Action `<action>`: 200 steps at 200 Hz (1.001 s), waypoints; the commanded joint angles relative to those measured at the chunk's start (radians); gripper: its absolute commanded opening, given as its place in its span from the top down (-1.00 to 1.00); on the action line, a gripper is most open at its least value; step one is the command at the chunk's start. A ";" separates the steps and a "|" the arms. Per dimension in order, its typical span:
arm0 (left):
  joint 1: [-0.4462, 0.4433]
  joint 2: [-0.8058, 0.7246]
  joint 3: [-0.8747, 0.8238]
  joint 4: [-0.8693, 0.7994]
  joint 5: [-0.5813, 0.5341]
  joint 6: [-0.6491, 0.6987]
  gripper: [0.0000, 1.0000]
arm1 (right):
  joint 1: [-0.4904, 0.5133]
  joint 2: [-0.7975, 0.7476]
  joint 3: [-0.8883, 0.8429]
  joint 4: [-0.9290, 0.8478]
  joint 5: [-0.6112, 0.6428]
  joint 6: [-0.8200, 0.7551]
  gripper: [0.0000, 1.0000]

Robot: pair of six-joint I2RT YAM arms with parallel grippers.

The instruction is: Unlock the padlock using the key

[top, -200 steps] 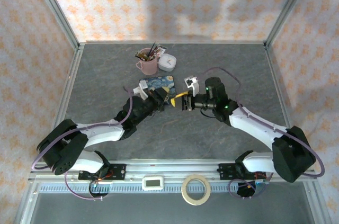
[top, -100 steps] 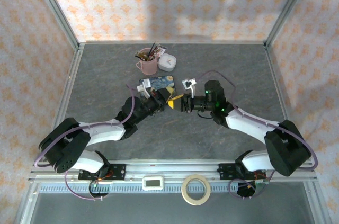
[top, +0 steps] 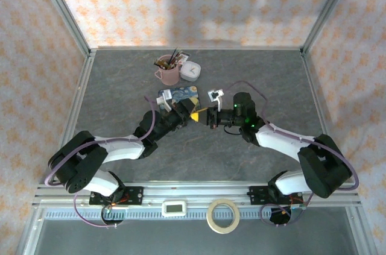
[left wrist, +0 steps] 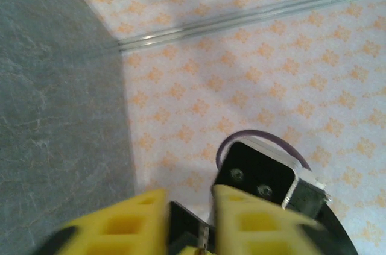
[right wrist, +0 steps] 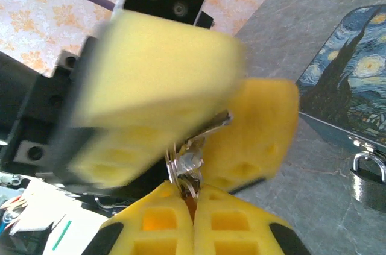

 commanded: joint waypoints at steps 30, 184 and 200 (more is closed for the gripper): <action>0.054 -0.111 -0.006 -0.042 0.012 0.046 -0.59 | 0.001 -0.043 0.004 -0.133 0.053 -0.148 1.00; 0.082 -0.096 0.171 -0.531 0.190 0.460 -0.05 | 0.001 -0.025 0.141 -0.455 0.076 -0.420 1.00; 0.082 -0.101 0.179 -0.543 0.207 0.485 0.08 | 0.001 -0.020 0.154 -0.480 0.074 -0.433 1.00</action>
